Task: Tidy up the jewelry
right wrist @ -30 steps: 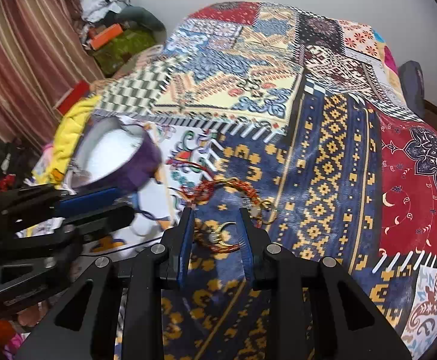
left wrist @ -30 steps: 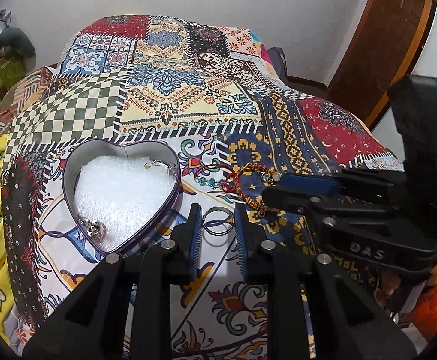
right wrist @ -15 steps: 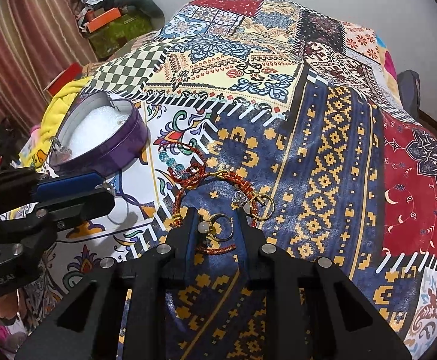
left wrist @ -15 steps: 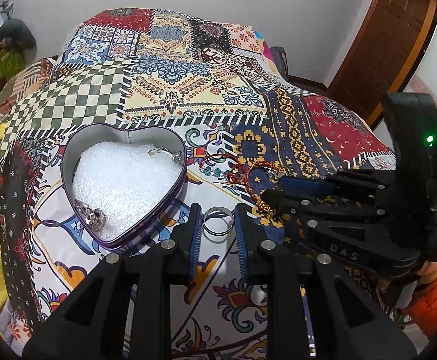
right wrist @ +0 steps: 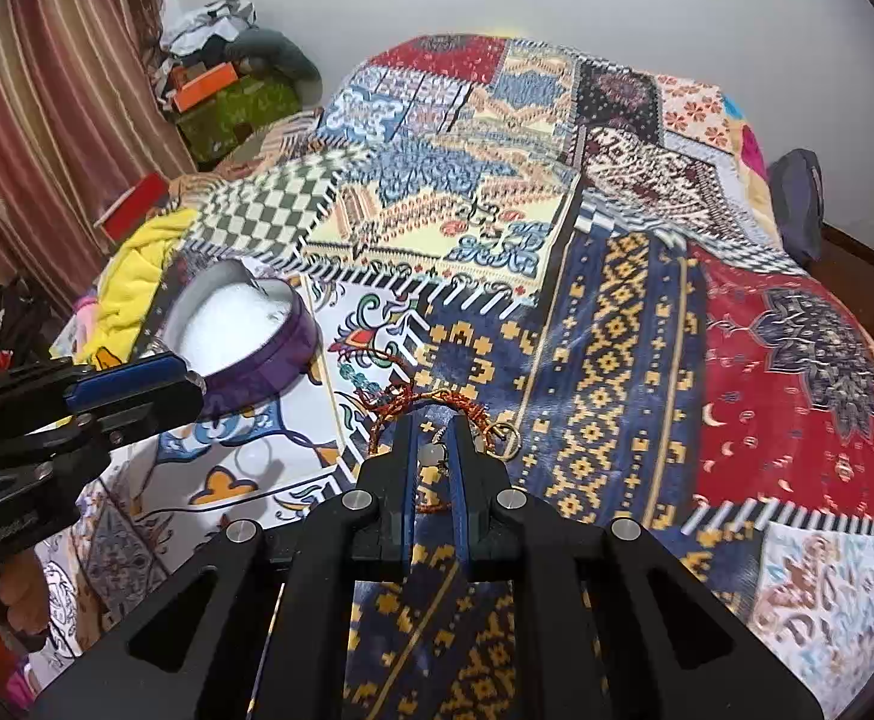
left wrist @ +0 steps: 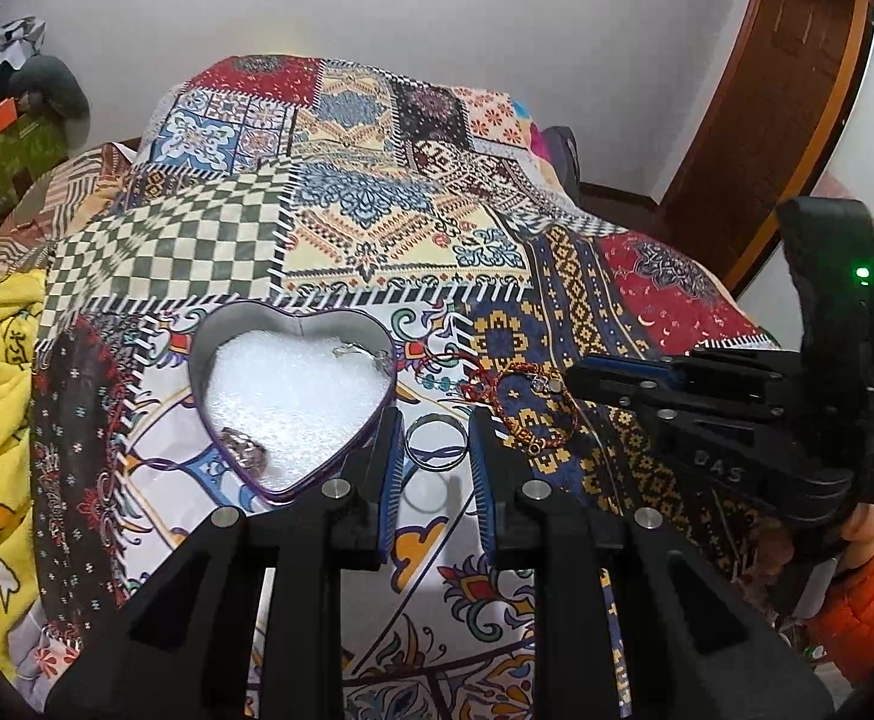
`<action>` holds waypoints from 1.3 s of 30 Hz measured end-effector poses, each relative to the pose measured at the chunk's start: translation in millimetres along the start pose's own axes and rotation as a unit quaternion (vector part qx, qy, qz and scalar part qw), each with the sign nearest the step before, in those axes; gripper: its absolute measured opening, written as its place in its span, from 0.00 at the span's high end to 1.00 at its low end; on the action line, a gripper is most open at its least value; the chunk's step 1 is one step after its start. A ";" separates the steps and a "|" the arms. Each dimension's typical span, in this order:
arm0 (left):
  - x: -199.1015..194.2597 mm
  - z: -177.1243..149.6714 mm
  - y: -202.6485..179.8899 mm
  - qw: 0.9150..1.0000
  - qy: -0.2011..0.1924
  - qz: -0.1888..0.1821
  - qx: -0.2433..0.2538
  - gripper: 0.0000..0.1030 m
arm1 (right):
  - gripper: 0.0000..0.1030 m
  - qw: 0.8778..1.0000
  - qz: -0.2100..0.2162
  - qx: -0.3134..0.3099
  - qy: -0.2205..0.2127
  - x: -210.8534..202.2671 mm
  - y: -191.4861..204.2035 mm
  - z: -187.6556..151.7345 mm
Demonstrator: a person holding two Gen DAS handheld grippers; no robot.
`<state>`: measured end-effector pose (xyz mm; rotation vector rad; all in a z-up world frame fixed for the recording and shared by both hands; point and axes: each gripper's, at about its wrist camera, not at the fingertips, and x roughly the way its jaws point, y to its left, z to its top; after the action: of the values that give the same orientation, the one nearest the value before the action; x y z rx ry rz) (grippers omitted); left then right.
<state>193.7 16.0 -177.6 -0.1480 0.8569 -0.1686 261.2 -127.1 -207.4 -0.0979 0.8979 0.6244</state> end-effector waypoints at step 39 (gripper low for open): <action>-0.2 14.7 78.9 0.998 -0.026 0.028 -0.041 0.80 | 0.91 0.995 0.098 -0.017 0.007 55.1 85.8 53.9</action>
<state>211.7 94.0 -183.6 -0.2034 0.8147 -0.0763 277.5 -13.1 -200.1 -0.0449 0.9163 0.8232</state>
